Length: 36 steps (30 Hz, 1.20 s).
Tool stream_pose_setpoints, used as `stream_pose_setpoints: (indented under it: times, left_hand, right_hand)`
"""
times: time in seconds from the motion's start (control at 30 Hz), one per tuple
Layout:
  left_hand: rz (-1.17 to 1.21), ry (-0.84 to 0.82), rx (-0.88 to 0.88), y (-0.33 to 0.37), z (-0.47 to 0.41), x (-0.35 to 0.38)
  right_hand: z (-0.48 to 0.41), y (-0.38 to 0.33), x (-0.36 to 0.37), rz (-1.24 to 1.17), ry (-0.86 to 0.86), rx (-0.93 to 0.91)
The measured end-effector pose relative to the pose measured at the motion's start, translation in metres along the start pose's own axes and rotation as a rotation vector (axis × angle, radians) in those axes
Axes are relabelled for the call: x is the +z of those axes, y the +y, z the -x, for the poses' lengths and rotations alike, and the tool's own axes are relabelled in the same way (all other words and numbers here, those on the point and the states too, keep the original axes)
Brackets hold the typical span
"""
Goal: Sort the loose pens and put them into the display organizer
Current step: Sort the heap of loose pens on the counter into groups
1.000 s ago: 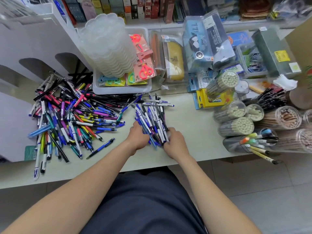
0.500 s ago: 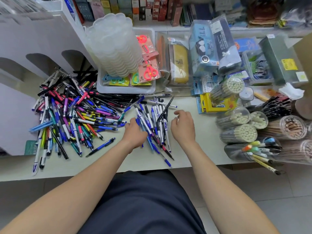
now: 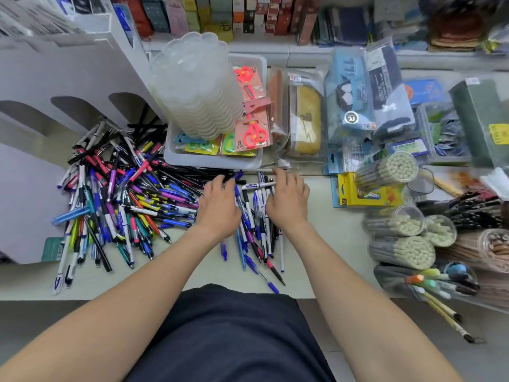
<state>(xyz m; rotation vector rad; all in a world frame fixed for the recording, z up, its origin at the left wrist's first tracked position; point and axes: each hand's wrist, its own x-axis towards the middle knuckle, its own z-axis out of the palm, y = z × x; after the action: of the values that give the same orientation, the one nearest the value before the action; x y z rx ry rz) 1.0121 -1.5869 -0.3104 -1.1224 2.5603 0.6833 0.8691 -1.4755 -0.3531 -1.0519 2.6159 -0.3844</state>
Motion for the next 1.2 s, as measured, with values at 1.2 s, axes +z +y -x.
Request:
stream_pose_setpoints:
  times: [1.2]
  left_hand:
    - [-0.299,0.021,0.12,-0.034,0.003,0.017]
  right_hand:
    - [-0.025,-0.011,0.008,0.24,-0.26,-0.214]
